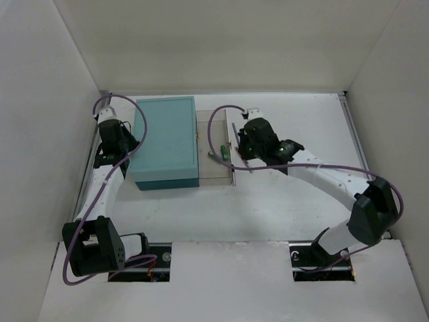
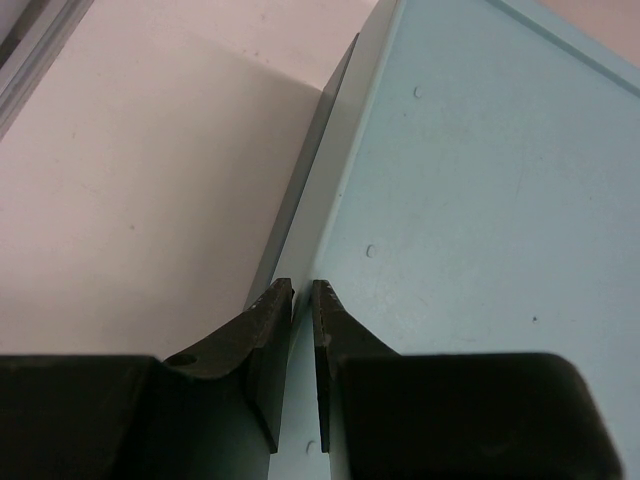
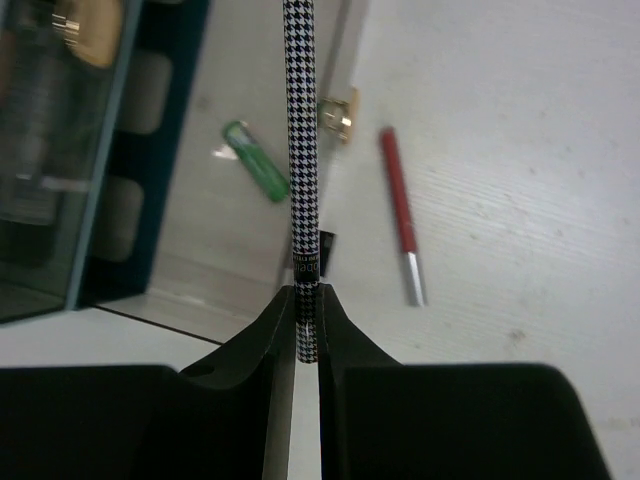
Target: Organize the makeup
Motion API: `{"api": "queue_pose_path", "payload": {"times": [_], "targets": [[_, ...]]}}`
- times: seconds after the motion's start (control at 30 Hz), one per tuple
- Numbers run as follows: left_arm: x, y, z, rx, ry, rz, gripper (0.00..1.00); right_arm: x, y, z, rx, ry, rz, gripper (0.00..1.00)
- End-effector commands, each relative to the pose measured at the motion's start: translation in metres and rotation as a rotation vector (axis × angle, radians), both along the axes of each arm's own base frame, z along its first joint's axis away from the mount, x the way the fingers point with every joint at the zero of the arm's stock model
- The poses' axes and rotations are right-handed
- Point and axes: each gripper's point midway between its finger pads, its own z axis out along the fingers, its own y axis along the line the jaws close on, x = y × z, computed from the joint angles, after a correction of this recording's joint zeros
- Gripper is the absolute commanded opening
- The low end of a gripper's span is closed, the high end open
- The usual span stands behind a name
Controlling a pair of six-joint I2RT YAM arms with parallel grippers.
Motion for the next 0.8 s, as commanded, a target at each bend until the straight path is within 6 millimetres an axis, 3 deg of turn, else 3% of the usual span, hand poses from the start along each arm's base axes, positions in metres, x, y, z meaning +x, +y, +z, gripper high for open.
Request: {"api": "queue_pose_path", "payload": {"times": [0.0, 0.13, 0.23, 0.37, 0.47, 0.57, 0.67, 0.77], "targets": [[-0.025, 0.002, -0.049, 0.005, 0.179, -0.003, 0.11, 0.006, 0.051, 0.017, 0.067, -0.034, 0.103, 0.02], [-0.026, 0.001, -0.048, 0.005, 0.175, -0.004, 0.11, 0.01, 0.101, -0.001, 0.088, 0.014, 0.162, 0.03], [-0.027, 0.0, -0.047, 0.004, 0.173, -0.006, 0.11, 0.014, 0.114, -0.019, 0.082, 0.056, 0.144, 0.06], [-0.027, -0.001, -0.045, 0.005, 0.167, -0.009, 0.11, 0.01, 0.117, -0.029, 0.093, 0.09, 0.137, 0.21], [-0.027, 0.001, -0.043, 0.008, 0.16, -0.004, 0.11, 0.005, 0.11, -0.022, 0.095, 0.077, 0.141, 0.38], [-0.026, 0.001, -0.039, 0.009, 0.15, -0.003, 0.11, -0.001, 0.096, -0.007, 0.123, 0.047, 0.133, 0.46], [-0.026, 0.001, -0.04, 0.01, 0.153, -0.004, 0.11, 0.002, 0.064, 0.005, 0.144, 0.01, 0.094, 0.53], [-0.026, 0.001, -0.04, 0.009, 0.153, -0.004, 0.11, 0.01, 0.023, -0.005, 0.121, 0.015, 0.019, 0.53]]}}
